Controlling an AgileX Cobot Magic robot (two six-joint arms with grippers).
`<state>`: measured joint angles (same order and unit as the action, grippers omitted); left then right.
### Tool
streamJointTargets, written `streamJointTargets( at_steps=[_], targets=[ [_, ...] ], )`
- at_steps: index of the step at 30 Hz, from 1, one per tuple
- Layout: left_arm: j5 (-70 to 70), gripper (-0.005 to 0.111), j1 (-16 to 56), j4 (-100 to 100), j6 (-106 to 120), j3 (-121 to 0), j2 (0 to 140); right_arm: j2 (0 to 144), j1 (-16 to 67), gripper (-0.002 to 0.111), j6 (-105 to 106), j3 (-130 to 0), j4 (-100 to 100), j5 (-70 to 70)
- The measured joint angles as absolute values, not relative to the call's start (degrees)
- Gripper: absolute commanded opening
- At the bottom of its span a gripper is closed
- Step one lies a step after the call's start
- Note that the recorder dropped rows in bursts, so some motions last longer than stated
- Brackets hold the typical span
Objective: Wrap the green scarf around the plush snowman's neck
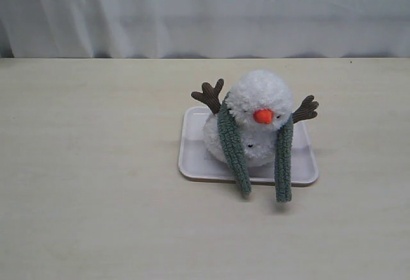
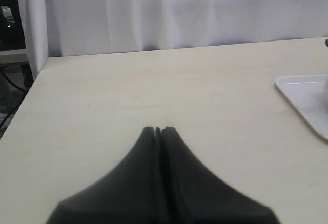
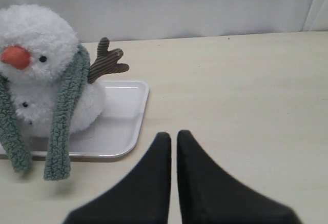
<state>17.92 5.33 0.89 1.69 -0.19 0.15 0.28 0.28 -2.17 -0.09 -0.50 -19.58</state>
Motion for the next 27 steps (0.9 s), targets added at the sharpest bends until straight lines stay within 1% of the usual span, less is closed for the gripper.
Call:
streamJointTargets(
  at_steps=[27],
  targets=[
    [17.92, 0.0, 5.33, 0.89, 1.69, -0.19, 0.15, 0.28, 0.93, 0.004, -2.17, -0.09, -0.5, -19.58]
  ],
)
